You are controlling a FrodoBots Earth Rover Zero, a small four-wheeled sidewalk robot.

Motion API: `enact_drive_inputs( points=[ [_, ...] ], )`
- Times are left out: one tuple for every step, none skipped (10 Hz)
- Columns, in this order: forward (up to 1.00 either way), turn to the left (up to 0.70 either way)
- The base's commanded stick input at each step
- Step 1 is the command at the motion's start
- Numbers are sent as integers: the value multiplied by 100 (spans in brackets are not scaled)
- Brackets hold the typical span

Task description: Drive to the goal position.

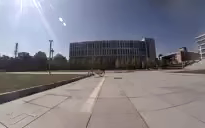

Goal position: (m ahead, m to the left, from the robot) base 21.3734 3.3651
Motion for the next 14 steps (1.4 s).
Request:
enact_drive_inputs(
  points=[
    [6, 0],
    [6, 0],
    [6, 0],
    [6, 0],
    [6, 0],
    [6, 0],
    [6, 0],
    [6, 0],
    [6, 0],
    [6, 0],
    [6, 0],
    [6, 0],
    [6, 0],
    [6, 0]
  ],
)
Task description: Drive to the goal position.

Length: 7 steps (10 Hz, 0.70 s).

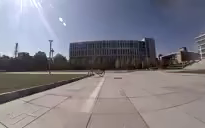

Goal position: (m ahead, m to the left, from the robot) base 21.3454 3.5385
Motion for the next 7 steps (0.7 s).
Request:
enact_drive_inputs(
  points=[
    [6, 0],
    [6, 0],
    [6, 0],
    [6, 0],
    [6, 0],
    [6, 0],
    [6, 0]
  ],
)
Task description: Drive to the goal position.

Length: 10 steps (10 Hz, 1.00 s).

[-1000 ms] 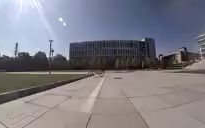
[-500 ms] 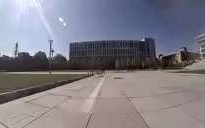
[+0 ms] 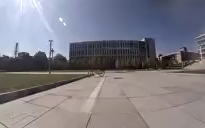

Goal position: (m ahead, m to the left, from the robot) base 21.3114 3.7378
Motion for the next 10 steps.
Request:
enact_drive_inputs(
  points=[
    [6, 0],
    [6, 0],
    [6, 0],
    [6, 0],
    [6, 0],
    [6, 0],
    [6, 0],
    [6, 0],
    [6, 0],
    [6, 0]
  ],
)
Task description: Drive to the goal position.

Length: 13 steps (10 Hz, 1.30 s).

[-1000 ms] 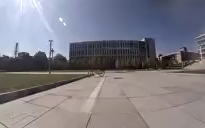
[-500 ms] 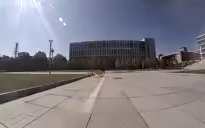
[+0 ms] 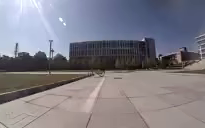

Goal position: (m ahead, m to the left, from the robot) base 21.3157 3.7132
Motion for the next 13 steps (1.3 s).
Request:
enact_drive_inputs(
  points=[
    [6, 0],
    [6, 0],
    [6, 0],
    [6, 0],
    [6, 0],
    [6, 0],
    [6, 0],
    [6, 0],
    [6, 0],
    [6, 0],
    [6, 0],
    [6, 0],
    [6, 0]
  ],
)
